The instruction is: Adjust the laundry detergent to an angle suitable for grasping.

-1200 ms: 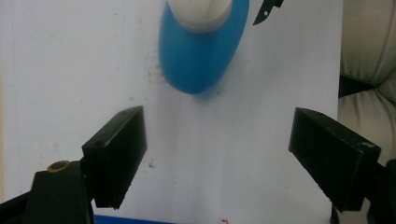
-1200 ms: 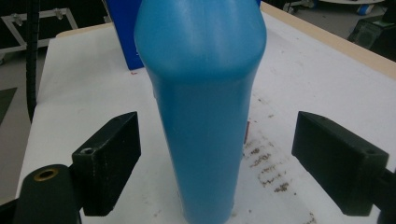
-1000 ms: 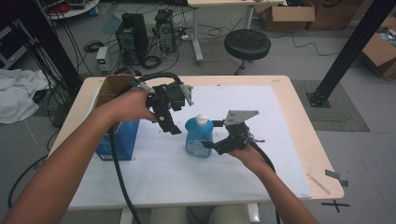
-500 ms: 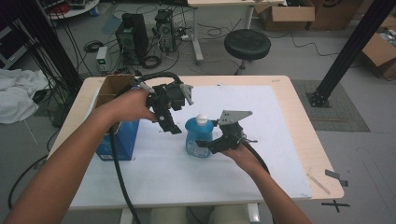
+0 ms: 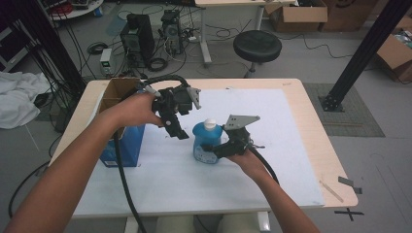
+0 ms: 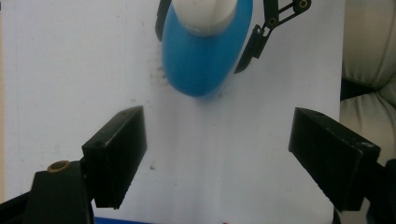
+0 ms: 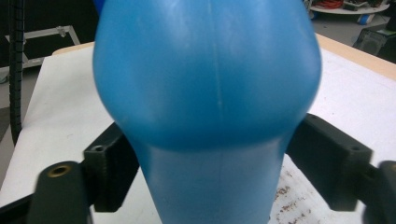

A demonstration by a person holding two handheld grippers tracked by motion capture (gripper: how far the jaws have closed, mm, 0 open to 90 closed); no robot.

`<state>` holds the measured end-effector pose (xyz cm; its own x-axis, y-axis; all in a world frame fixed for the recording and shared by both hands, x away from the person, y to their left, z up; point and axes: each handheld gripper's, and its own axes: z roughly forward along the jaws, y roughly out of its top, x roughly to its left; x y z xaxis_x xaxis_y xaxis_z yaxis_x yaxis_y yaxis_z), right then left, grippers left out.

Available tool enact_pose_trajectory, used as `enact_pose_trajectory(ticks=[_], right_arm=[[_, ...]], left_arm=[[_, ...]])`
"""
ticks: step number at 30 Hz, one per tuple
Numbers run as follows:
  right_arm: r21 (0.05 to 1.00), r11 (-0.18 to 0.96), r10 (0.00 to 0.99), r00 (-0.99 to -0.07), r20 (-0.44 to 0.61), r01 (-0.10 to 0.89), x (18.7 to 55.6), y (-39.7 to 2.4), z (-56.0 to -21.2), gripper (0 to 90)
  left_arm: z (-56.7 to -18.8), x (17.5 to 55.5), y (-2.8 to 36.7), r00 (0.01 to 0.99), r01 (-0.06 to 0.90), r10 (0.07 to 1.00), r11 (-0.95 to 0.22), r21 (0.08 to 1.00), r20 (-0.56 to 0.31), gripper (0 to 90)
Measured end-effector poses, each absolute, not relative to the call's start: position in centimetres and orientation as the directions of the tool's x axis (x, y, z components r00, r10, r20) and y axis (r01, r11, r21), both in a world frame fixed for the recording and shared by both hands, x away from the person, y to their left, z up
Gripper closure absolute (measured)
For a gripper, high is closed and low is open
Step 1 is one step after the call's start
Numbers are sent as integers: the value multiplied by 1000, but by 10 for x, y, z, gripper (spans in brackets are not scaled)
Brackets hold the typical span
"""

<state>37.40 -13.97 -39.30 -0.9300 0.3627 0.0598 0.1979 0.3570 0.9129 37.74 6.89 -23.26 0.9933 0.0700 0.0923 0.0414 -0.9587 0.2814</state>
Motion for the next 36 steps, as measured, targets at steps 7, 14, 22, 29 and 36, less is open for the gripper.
enact_pose_trajectory(ticks=[7,14,22,29,36], right_arm=[[915,353,368,-928,56,196,374,-140,-393,230],[916,352,364,-930,55,192,374,-140,-394,260],[918,347,356,-933,59,191,374,-140,-394,292],[921,342,347,-936,57,183,374,-140,-394,323],[925,343,328,-944,44,163,372,-140,-394,405]], left_arm=[[-234,378,70,993,44,73,-958,284,90,201],[-234,378,71,993,45,75,-956,289,92,202],[-233,378,71,993,43,73,-956,290,93,205],[-234,379,72,993,44,75,-955,295,93,207],[-234,379,72,993,50,81,-953,300,90,209]])
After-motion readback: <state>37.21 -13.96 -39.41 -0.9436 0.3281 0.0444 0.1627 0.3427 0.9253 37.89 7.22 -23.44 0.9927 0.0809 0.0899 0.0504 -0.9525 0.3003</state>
